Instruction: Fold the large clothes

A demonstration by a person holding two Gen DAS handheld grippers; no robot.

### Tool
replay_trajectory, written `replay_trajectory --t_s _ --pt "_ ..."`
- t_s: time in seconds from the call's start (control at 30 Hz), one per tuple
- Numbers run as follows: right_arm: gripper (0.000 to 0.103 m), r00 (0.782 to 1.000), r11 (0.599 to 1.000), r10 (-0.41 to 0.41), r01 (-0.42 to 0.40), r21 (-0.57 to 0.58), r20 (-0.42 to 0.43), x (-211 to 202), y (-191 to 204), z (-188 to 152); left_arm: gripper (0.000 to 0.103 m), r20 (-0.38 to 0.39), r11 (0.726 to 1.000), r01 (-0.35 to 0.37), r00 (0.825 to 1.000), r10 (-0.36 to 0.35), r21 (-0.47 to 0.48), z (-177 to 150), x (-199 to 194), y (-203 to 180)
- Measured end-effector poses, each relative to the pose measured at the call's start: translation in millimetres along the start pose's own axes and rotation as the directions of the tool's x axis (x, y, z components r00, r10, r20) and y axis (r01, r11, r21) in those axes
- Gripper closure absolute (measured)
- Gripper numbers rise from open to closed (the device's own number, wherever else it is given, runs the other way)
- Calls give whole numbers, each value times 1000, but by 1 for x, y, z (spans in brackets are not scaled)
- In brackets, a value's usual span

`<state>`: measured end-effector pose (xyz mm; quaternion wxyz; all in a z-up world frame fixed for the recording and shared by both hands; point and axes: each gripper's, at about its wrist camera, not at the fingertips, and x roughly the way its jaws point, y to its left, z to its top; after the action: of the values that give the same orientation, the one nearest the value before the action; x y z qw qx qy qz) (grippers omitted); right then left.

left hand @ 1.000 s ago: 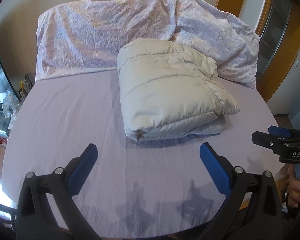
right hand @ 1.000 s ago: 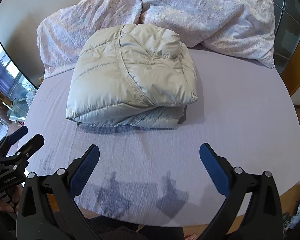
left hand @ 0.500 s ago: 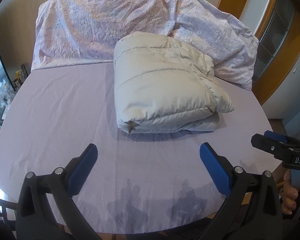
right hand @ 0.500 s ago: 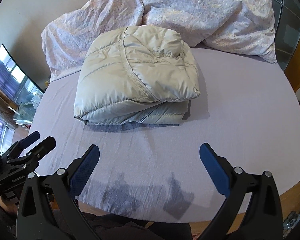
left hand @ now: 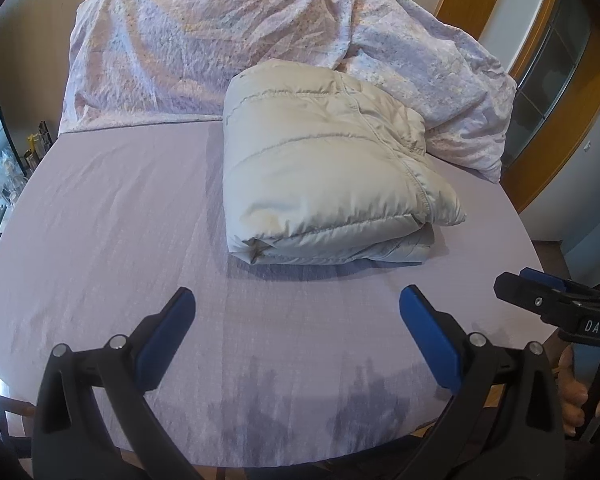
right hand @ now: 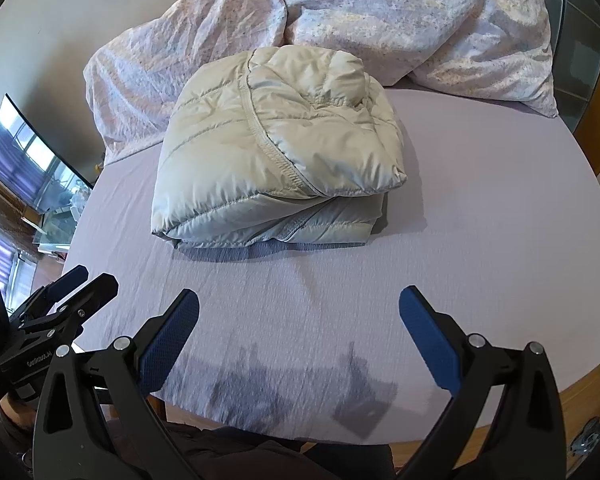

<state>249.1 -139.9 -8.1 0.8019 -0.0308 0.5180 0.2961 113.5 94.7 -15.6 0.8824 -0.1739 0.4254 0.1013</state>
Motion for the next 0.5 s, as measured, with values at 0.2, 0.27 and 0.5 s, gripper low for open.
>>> replay_trajectory --t_s 0.2,0.27,0.5 --pt "1 1000 1000 0 0 5 3 0 -2 1 2 -4 1000 -3 1000 3 -4 1 2 -1" --pt "1 1000 1000 0 0 7 4 0 -3 2 2 -3 1000 -4 1000 4 -2 1 2 -1" --pt "1 1000 1000 2 -2 8 8 1 -3 4 2 1 1000 1 1000 -1 -3 3 2 0"
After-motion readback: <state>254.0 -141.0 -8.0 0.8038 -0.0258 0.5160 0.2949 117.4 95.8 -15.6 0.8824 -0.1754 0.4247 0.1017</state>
